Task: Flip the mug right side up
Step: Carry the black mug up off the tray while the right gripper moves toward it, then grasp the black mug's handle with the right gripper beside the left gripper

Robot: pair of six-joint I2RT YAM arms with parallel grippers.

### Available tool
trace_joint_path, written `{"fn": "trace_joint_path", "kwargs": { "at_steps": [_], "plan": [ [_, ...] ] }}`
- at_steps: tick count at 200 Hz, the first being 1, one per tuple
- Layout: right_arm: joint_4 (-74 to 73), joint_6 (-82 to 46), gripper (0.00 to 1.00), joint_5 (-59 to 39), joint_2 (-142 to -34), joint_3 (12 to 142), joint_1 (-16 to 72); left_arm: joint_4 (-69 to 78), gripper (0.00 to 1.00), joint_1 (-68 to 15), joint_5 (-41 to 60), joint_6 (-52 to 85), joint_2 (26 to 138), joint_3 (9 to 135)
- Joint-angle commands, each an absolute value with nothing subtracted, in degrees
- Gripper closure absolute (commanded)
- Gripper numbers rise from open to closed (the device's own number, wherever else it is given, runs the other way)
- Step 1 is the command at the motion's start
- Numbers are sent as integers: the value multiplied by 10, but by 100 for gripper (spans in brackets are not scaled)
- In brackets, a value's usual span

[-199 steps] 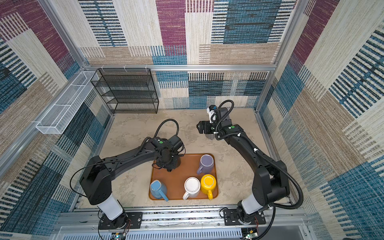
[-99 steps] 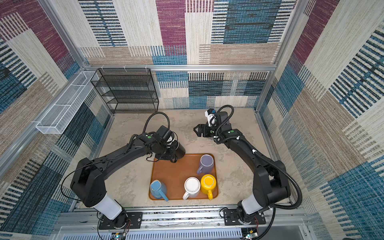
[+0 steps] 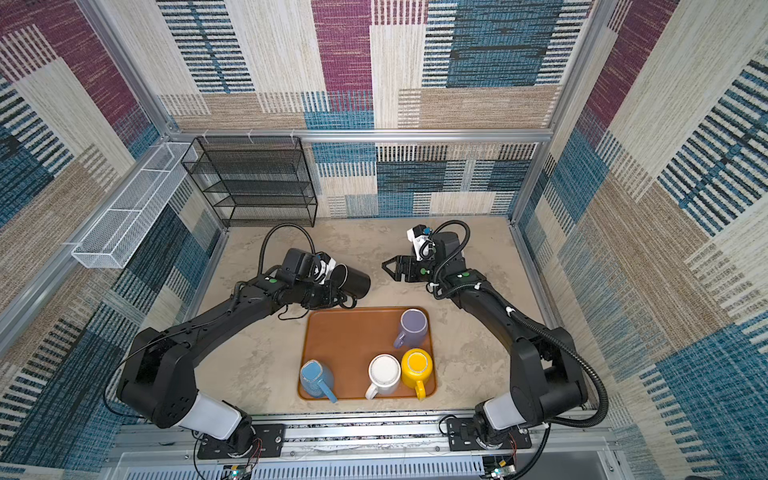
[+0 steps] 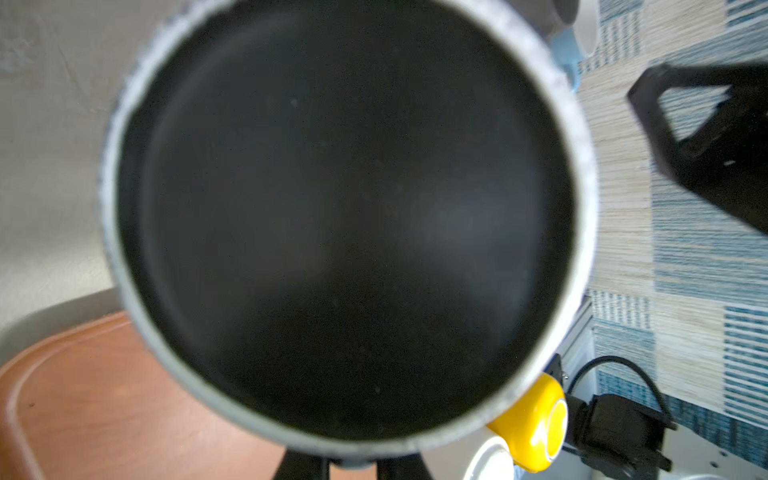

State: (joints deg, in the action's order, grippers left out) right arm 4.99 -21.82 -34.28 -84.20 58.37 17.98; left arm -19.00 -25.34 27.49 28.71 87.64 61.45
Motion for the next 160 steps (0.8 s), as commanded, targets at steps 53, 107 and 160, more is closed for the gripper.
{"fn": "trace_joint_path", "kwargs": {
  "at_steps": [53,107,160],
  "plan": [
    [-55,-263,13,-423,-830,551,190,112,100,-194,477,387,845,535],
    [-106,-305,14,-451,-839,539,210,359,100,-166,573,509,860,485],
    [-148,-340,21,-478,-852,539,216,557,100,-166,602,610,893,463]
  ]
}}
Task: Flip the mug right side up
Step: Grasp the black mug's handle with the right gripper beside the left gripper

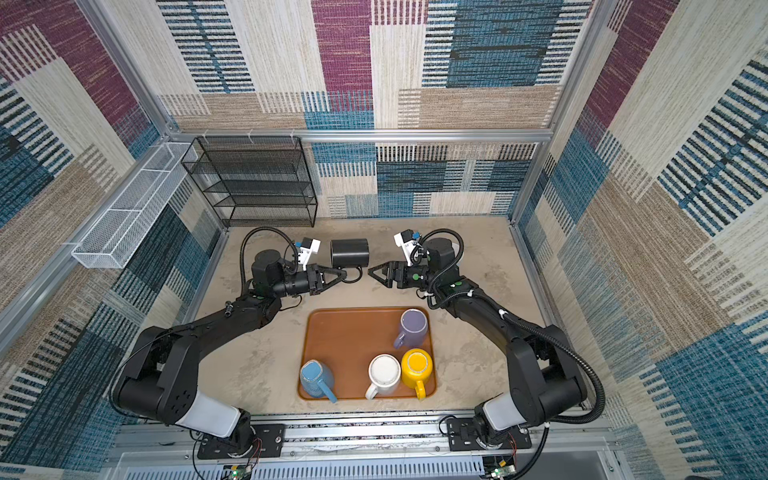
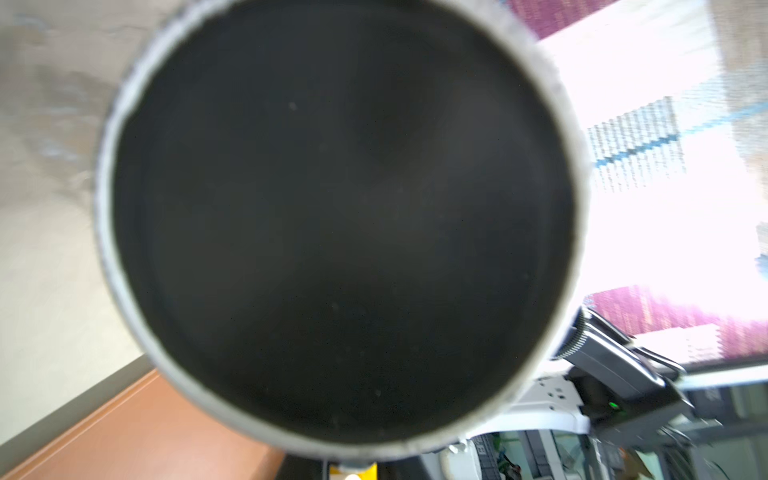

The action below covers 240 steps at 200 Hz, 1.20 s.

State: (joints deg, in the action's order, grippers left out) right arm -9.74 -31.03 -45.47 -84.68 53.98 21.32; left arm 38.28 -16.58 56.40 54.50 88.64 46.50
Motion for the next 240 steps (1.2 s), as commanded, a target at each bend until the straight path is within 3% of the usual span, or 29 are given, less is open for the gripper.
{"fn": "trace_joint_path", "kwargs": {
  "at_steps": [1,240],
  "plan": [
    [-149,-341,21,-478,-852,539,215,559,100,-166,602,610,894,462],
    [-413,-540,59,-536,-899,545,256,504,100,-196,590,555,860,457]
  ]
}}
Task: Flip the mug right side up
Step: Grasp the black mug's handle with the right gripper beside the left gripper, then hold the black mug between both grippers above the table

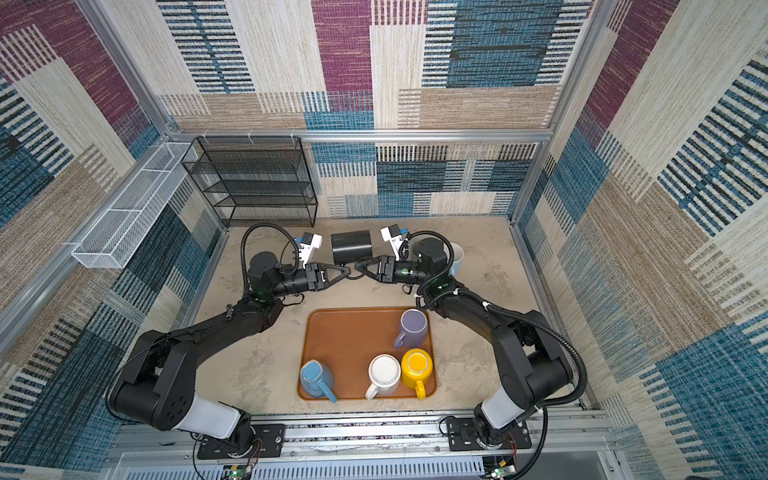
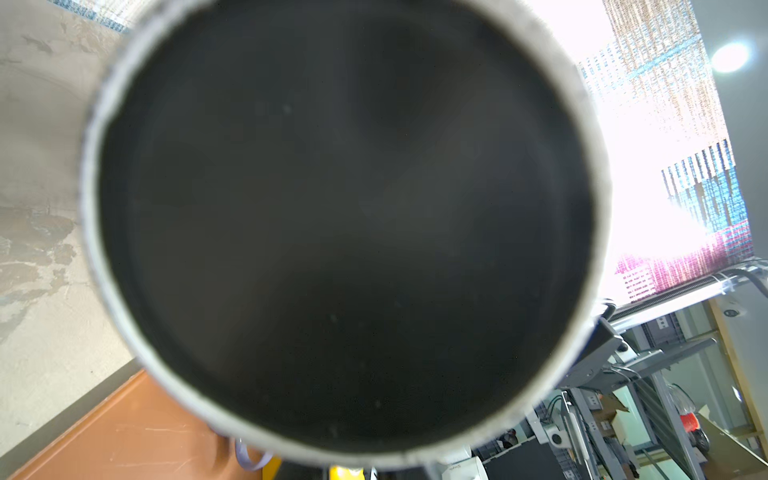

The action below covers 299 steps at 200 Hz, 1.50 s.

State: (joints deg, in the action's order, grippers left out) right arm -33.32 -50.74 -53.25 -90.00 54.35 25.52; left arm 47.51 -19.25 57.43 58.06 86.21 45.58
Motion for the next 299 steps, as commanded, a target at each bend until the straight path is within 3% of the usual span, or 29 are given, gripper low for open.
{"fn": "trace_joint_path", "kwargs": {
  "at_steps": [1,135,240,299],
  "plan": [
    [-414,-541,60,-536,-899,545,256,504,100,-197,590,555,860,457],
    [-434,-579,75,-534,-906,553,260,433,100,-210,580,496,842,461],
    [-405,-561,100,-534,-905,560,262,426,100,-212,588,507,846,466],
    [-360,-530,100,-518,-893,561,262,418,80,-212,582,513,850,473]
  ]
}}
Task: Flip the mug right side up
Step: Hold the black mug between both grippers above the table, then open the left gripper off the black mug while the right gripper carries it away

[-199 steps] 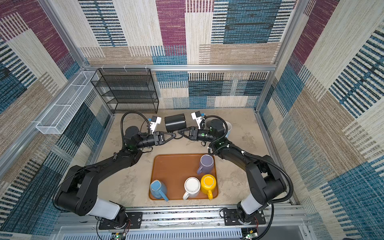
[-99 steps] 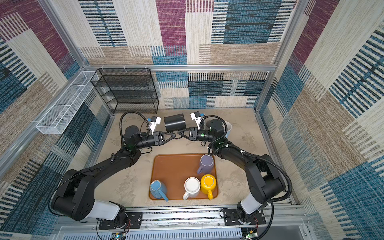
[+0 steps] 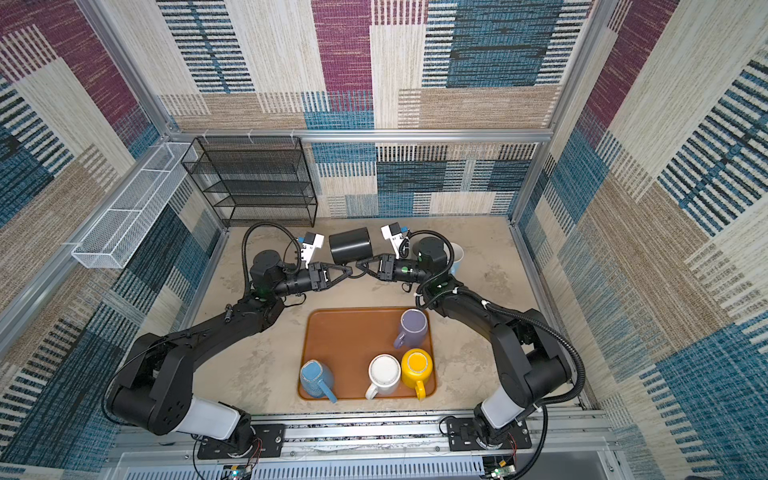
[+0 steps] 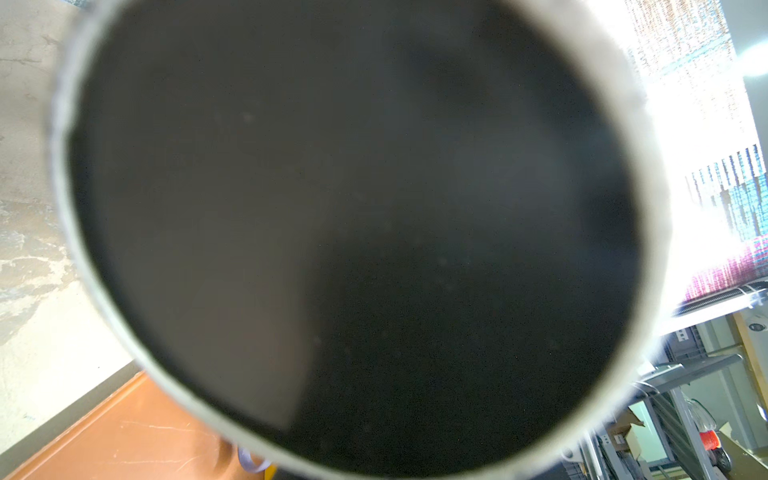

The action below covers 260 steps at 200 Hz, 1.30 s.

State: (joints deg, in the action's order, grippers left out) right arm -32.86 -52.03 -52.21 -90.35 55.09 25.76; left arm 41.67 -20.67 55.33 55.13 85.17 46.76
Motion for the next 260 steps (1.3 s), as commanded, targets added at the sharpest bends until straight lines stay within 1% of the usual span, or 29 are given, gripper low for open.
{"fn": "trace_joint_path", "kwargs": {
  "at_steps": [1,96,164,227,260],
  "plan": [
    [-360,-529,100,-517,-893,561,262,417,80,-212,582,513,850,473],
    [-279,-471,100,-493,-888,584,262,357,70,-212,567,481,829,492],
    [-219,-427,100,-466,-880,606,261,284,68,-211,548,450,810,497],
    [-201,-412,100,-458,-868,611,258,278,68,-210,541,449,808,499],
    [-191,-406,100,-454,-861,609,254,251,67,-209,528,432,798,499]
  ]
}}
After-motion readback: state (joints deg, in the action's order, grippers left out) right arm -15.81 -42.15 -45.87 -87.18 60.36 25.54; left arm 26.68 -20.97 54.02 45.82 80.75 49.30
